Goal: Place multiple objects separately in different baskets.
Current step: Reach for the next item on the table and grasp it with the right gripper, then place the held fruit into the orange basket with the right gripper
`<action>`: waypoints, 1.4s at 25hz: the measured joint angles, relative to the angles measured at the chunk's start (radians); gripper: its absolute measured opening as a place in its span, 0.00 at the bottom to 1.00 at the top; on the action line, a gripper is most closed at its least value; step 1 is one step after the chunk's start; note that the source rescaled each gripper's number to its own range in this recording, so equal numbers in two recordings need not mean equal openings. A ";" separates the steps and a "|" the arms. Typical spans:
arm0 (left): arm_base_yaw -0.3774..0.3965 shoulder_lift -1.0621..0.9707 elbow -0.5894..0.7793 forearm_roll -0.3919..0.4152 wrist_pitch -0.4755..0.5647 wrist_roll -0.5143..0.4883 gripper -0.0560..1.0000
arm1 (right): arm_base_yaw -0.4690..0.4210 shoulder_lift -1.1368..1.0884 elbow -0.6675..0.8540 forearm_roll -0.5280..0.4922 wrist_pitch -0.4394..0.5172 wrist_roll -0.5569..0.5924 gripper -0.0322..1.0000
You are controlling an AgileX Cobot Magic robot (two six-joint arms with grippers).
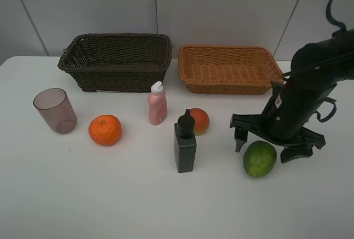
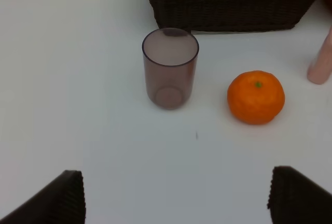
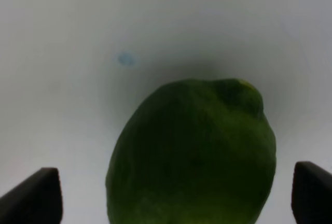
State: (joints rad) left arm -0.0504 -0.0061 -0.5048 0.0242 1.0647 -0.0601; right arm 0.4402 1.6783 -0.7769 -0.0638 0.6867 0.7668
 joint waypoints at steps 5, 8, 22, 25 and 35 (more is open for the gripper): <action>0.000 0.000 0.000 0.000 0.000 0.000 0.92 | 0.000 0.036 -0.001 -0.028 -0.002 0.022 0.94; 0.000 0.000 0.000 0.000 0.000 0.000 0.92 | 0.000 0.070 -0.001 -0.030 -0.006 0.026 0.94; 0.000 0.000 0.000 0.000 0.000 0.000 0.92 | 0.000 0.148 -0.002 -0.029 -0.078 0.026 0.61; 0.000 0.000 0.000 0.000 0.000 0.000 0.92 | 0.000 0.148 -0.002 -0.029 -0.079 0.026 0.60; 0.000 0.000 0.000 0.000 0.000 0.000 0.92 | 0.000 0.149 -0.002 -0.029 -0.080 0.026 0.60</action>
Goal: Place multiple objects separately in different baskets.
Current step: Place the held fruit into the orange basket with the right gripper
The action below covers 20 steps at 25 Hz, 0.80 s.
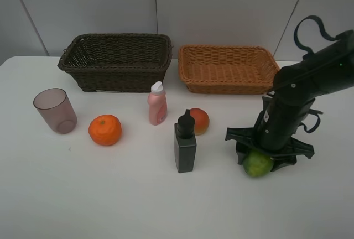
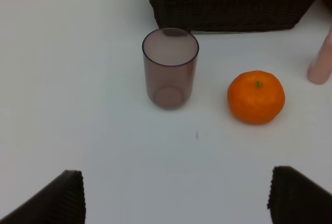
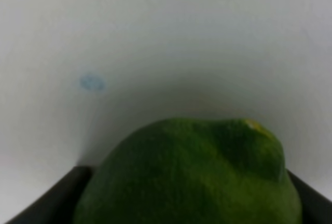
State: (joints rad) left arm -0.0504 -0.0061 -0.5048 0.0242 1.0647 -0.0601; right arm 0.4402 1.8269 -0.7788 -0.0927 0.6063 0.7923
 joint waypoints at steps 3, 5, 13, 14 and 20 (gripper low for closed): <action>0.000 0.000 0.000 0.000 0.000 0.000 0.92 | 0.000 0.000 0.000 -0.001 -0.002 0.000 0.60; 0.000 0.000 0.000 0.000 0.000 0.000 0.92 | 0.000 0.000 0.000 -0.001 -0.002 0.000 0.60; 0.000 0.000 0.000 0.000 0.000 0.000 0.92 | 0.000 -0.001 0.000 -0.001 -0.003 -0.006 0.60; 0.000 0.000 0.000 0.000 0.000 0.000 0.92 | 0.000 -0.003 0.000 -0.003 0.000 -0.021 0.60; 0.000 0.000 0.000 0.000 0.000 0.000 0.92 | 0.000 -0.091 -0.028 -0.020 0.041 -0.156 0.60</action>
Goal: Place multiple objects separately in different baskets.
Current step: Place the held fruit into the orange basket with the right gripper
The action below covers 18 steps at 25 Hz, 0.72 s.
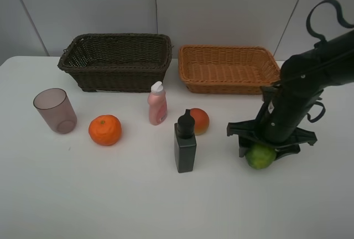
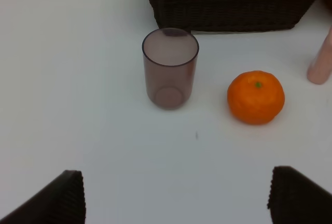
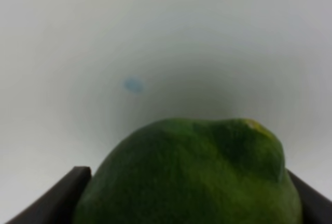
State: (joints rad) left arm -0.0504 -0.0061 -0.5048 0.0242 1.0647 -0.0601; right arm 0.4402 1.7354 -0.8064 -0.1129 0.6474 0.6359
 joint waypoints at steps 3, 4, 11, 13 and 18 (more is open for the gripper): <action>0.000 0.000 0.000 0.000 0.000 0.000 0.92 | 0.000 -0.027 -0.097 0.000 0.083 -0.084 0.60; 0.000 0.000 0.000 0.000 0.000 0.000 0.92 | 0.000 -0.029 -0.130 0.000 0.109 -0.116 0.60; 0.000 0.000 0.000 0.000 0.000 0.000 0.92 | -0.002 -0.002 -0.420 0.003 0.242 -0.278 0.60; 0.000 0.000 0.000 0.000 0.000 0.000 0.92 | -0.014 0.036 -0.519 0.005 0.270 -0.304 0.60; 0.000 0.000 0.000 0.000 0.000 0.000 0.92 | -0.043 0.168 -0.724 -0.003 0.286 -0.315 0.60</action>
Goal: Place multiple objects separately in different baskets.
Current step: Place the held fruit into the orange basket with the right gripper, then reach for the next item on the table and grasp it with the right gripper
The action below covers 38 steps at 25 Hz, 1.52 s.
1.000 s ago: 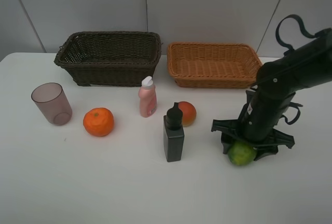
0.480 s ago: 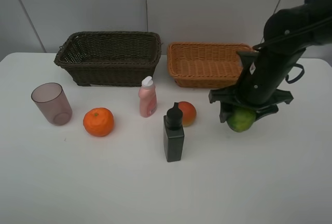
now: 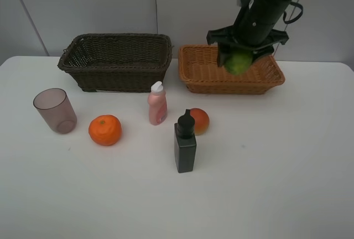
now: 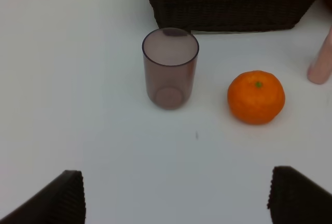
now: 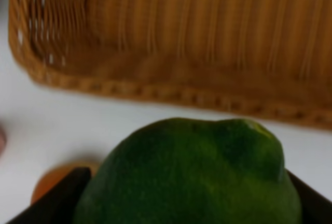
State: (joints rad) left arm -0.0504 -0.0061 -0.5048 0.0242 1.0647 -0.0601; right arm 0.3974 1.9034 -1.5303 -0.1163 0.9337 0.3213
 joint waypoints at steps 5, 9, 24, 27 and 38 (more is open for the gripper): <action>0.000 0.000 0.000 0.000 0.000 0.000 0.92 | -0.008 0.116 -0.124 -0.042 -0.083 0.000 0.60; 0.000 0.000 0.000 0.000 0.000 0.000 0.92 | -0.029 0.184 -0.134 -0.048 -0.222 0.000 0.60; 0.000 0.000 0.000 0.000 0.000 0.000 0.92 | -0.040 0.338 -0.134 -0.101 -0.397 0.000 0.60; 0.000 0.000 0.000 0.000 0.000 0.000 0.92 | -0.040 0.339 -0.135 -0.114 -0.397 0.000 0.67; 0.000 0.000 0.000 0.000 0.000 0.000 0.92 | -0.033 0.285 -0.135 -0.104 -0.287 0.000 0.99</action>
State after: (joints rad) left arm -0.0504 -0.0061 -0.5048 0.0242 1.0647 -0.0601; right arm 0.3647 2.1881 -1.6654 -0.2205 0.6467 0.3213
